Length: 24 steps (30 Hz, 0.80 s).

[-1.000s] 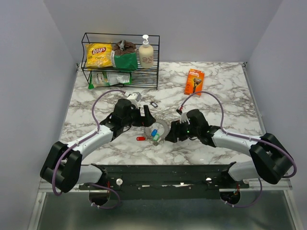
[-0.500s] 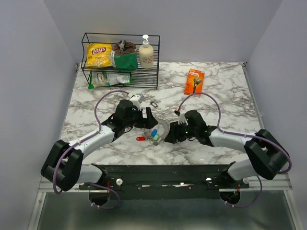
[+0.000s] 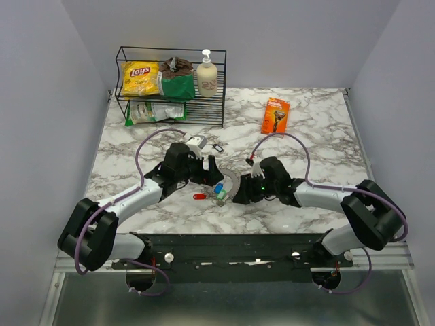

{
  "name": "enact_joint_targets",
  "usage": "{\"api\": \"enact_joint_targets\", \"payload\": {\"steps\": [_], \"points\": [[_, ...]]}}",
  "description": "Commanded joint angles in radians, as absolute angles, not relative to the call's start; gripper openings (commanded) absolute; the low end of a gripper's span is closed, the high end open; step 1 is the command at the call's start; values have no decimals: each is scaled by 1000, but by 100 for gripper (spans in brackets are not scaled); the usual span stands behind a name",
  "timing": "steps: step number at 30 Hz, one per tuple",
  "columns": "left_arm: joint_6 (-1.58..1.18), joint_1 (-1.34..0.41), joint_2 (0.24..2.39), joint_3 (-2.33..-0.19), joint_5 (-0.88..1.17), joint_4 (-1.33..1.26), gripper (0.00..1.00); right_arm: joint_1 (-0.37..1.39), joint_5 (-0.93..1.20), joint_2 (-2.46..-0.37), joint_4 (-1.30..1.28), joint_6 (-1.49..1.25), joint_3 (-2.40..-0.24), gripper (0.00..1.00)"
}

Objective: Put the keys on the keyring

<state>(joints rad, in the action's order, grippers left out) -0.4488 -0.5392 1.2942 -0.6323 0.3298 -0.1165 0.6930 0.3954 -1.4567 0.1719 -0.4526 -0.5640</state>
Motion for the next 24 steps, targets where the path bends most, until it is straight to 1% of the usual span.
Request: {"api": "enact_joint_targets", "payload": {"steps": [1,16,24], "points": [[-425,-546,1289,-618,348,-106,98,704,416,-1486,189,-453,-591,57],[-437,-549,1250,-591,345,-112,98,709,376,-1526,261,-514,-575,56],[-426,-549,1229,-575,345,-106,97,710,350,-1499,268,-543,-575,56]]}}
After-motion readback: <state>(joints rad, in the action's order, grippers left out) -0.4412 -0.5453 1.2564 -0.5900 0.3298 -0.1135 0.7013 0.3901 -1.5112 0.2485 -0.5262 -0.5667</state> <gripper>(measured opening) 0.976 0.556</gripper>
